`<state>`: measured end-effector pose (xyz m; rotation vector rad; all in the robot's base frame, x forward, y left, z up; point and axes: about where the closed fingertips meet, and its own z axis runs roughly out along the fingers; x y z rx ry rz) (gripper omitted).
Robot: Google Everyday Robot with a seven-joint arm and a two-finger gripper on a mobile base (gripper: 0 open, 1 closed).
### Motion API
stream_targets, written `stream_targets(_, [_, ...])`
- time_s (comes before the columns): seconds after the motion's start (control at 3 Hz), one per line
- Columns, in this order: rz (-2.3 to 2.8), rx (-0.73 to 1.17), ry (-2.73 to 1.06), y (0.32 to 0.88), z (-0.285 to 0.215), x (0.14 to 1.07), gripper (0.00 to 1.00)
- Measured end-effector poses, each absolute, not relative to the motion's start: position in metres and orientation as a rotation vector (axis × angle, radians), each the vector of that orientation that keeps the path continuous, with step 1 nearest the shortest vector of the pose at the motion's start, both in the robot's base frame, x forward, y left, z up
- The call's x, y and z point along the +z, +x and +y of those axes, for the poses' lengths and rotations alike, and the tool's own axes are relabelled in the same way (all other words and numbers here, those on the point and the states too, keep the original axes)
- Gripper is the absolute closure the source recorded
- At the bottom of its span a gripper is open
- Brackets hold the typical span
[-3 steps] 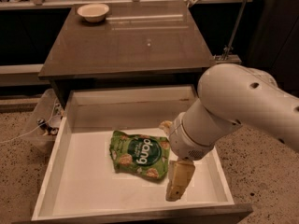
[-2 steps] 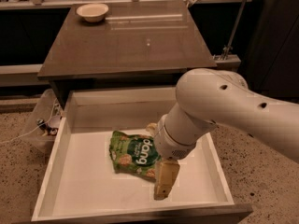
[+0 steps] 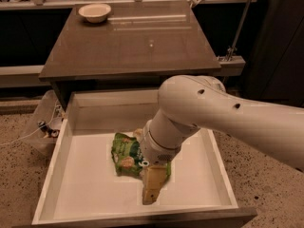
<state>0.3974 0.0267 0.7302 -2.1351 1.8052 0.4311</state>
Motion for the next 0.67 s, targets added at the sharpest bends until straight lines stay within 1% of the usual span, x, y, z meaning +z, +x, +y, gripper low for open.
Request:
stream_targets(0.33, [1.777,0.443,-2.148,0.402,0.032,0.729,0.00])
stream_targets(0.67, [1.748,0.521,-2.104,0.414,0.035,0.723,0.00])
